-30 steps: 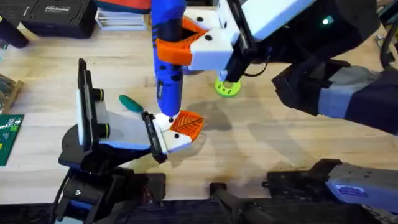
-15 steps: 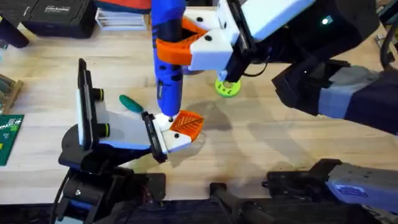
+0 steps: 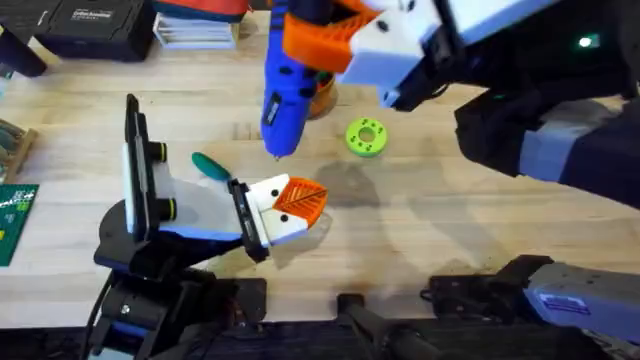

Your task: Pick up the gripper from the table and insert it into the empty holder that is missing its gripper. Then pick up a screw, insert it into the mounting hole, and use the screwdriver to tighten it. Finally, clean up the table by picking up the vegetable and placing it into the bucket.

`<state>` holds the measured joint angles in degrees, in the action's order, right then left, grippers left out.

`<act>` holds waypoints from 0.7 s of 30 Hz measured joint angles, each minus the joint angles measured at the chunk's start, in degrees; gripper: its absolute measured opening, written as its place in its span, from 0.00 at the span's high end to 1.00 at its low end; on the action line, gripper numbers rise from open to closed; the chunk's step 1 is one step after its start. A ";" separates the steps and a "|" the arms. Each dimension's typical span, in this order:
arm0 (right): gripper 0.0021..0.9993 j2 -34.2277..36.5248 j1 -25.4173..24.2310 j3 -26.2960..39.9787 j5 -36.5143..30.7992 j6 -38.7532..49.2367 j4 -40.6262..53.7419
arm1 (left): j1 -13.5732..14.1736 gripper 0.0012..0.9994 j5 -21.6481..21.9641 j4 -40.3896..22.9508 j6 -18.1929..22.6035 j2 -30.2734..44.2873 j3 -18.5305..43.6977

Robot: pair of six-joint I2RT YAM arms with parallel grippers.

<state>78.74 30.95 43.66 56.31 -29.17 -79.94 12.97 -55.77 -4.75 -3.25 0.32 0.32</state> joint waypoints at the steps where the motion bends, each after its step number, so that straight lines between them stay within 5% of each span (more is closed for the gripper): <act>1: 0.98 0.01 -0.61 0.00 -0.12 -0.90 -0.51 | 0.01 1.00 -0.02 0.00 0.00 0.00 0.00; 8: 0.98 0.01 -5.80 0.00 -1.21 3.08 3.82 | 0.02 1.00 -0.02 0.00 0.00 0.00 0.00; 15: 0.98 0.01 -15.59 -0.02 -5.79 24.14 32.48 | 0.02 1.00 -0.02 0.00 0.00 -0.01 0.00; 21: 0.98 0.02 -21.02 -0.11 -19.80 47.44 52.11 | 0.01 1.00 -0.02 0.00 0.00 -0.01 0.00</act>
<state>78.76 9.93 43.55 36.51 18.27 -27.83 12.98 -55.79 -4.75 -3.25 0.31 0.32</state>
